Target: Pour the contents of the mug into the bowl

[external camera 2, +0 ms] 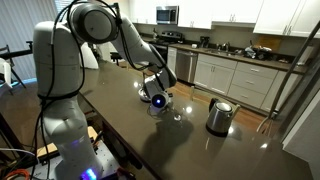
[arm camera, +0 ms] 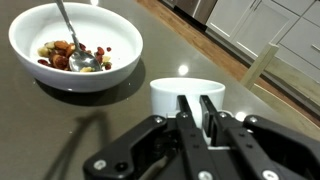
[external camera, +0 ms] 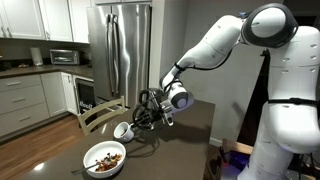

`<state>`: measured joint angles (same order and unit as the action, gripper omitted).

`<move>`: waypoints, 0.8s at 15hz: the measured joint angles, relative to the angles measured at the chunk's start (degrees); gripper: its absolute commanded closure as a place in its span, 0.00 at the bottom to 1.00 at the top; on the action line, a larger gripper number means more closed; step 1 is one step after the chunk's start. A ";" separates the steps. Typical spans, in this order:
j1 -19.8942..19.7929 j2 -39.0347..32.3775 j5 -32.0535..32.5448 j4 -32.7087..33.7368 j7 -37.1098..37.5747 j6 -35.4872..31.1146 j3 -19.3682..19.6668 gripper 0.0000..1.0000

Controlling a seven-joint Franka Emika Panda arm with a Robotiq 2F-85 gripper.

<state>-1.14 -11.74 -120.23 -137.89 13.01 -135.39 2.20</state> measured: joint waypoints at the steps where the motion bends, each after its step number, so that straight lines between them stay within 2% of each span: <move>1: 0.00 0.10 0.38 -0.01 0.11 0.00 0.00 0.92; 12: 0.32 3.54 4.24 -0.67 1.67 -0.19 -0.98 0.92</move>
<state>-0.83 -8.20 -115.99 -138.56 14.69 -135.58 1.22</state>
